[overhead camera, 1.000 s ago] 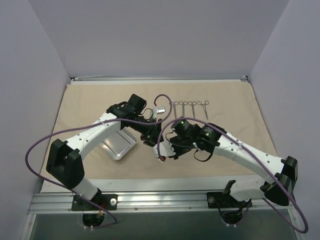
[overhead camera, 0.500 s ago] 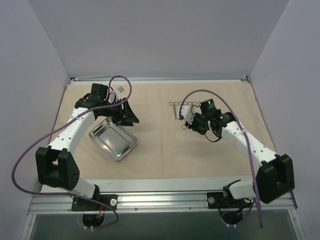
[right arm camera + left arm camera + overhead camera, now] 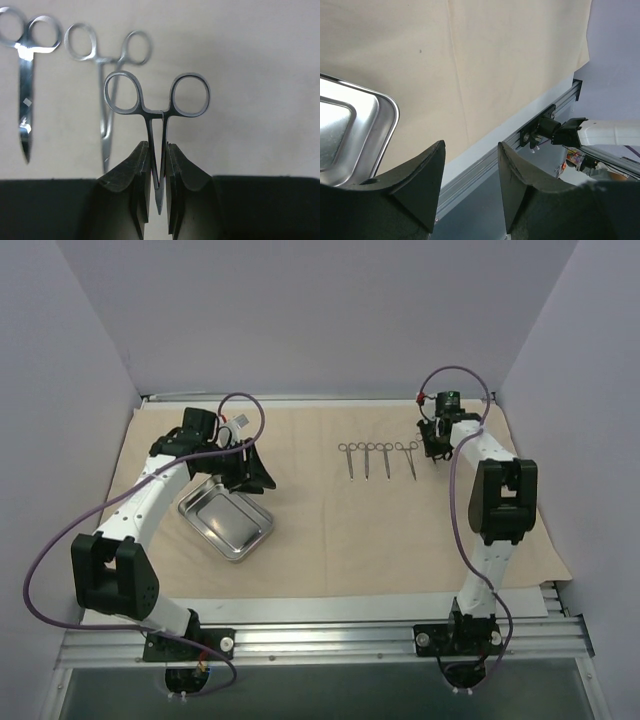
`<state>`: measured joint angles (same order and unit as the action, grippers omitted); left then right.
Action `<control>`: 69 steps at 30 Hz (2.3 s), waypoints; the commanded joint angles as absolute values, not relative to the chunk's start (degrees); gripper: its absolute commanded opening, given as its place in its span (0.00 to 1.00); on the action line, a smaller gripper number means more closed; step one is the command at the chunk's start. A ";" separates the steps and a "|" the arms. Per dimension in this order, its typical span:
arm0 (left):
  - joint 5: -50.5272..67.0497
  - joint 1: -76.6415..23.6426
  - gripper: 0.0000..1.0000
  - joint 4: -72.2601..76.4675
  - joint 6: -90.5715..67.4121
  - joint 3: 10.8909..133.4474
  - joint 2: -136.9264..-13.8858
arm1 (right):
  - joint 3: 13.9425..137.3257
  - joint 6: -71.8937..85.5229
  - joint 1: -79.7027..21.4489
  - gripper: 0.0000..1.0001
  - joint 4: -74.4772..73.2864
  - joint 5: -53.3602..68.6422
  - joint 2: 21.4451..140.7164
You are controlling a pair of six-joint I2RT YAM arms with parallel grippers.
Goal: Open and lay out the surgical kit
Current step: Place the medical item in the surgical kit.
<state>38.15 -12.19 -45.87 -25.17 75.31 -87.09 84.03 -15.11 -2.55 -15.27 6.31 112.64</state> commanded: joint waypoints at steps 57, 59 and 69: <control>41.57 -6.86 0.54 -49.30 -19.78 78.66 -92.81 | 95.10 -5.10 2.11 0.25 -18.19 3.96 126.39; 41.31 -6.86 0.54 -49.48 -19.78 78.49 -92.29 | 95.62 -4.66 1.85 0.25 -18.19 3.78 125.25; 43.59 -6.86 0.56 -46.32 -24.24 75.42 -89.39 | 94.94 -1.59 -1.84 0.99 -20.74 3.52 110.60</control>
